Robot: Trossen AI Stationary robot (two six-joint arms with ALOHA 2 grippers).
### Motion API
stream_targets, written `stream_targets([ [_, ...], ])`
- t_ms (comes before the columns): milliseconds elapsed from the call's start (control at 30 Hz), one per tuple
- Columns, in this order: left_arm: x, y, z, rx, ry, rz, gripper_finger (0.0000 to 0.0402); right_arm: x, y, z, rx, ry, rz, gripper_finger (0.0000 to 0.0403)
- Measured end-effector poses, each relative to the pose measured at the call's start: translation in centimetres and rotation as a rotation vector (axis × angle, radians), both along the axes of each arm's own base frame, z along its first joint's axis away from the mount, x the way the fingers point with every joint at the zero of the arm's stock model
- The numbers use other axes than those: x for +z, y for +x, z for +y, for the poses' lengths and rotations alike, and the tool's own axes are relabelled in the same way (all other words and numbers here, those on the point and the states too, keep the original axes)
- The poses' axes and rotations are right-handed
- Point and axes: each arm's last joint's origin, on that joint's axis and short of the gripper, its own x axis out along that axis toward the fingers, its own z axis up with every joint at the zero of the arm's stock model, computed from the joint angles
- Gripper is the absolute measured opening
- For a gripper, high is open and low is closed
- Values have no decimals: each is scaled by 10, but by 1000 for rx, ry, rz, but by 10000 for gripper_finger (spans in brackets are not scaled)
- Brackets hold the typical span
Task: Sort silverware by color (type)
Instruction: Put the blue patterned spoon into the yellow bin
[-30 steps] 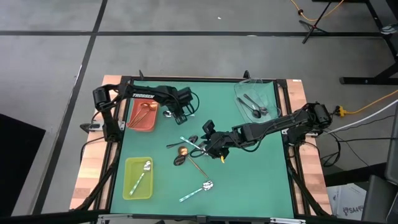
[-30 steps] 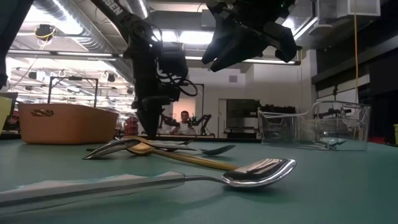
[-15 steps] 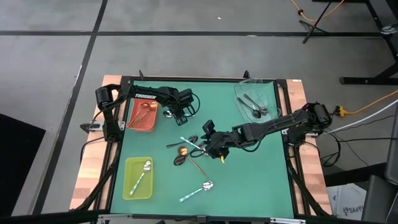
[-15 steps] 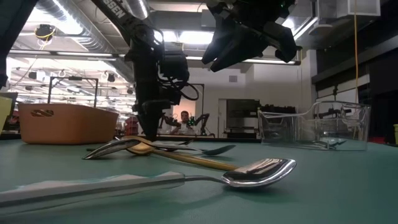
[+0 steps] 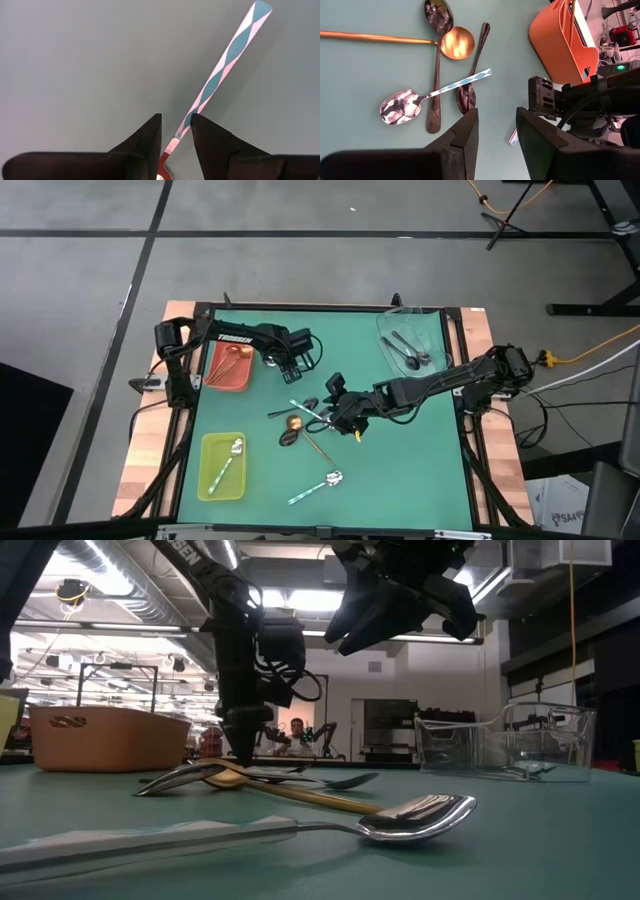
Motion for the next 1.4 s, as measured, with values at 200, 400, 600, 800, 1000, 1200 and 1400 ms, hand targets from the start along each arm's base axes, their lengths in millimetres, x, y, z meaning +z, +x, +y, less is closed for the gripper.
stream_targets([
  [200, 1, 1, -5, -40, 11, 7, 103, 0, 0, 0, 0, 0, 0, 124],
  [400, 10, 0, -8, -98, 12, 0, 103, 0, 0, 0, 0, 0, 0, 124],
  [600, 10, -1, -8, -173, 16, 27, 103, 0, 0, 0, -17, 18, -5, 124],
  [800, 10, -2, -8, -226, 16, 52, 103, 0, 0, 0, -18, 19, -5, 124],
  [1000, 10, -4, -9, -272, 11, 84, 103, 0, 0, 0, -18, 19, -5, 124],
  [1200, 4, -4, -7, -269, 3, 99, 103, 0, 0, 0, -18, 19, -5, 124],
  [1400, -6, -2, -6, -270, -13, 125, 103, 0, 0, 0, -18, 19, -5, 124],
])
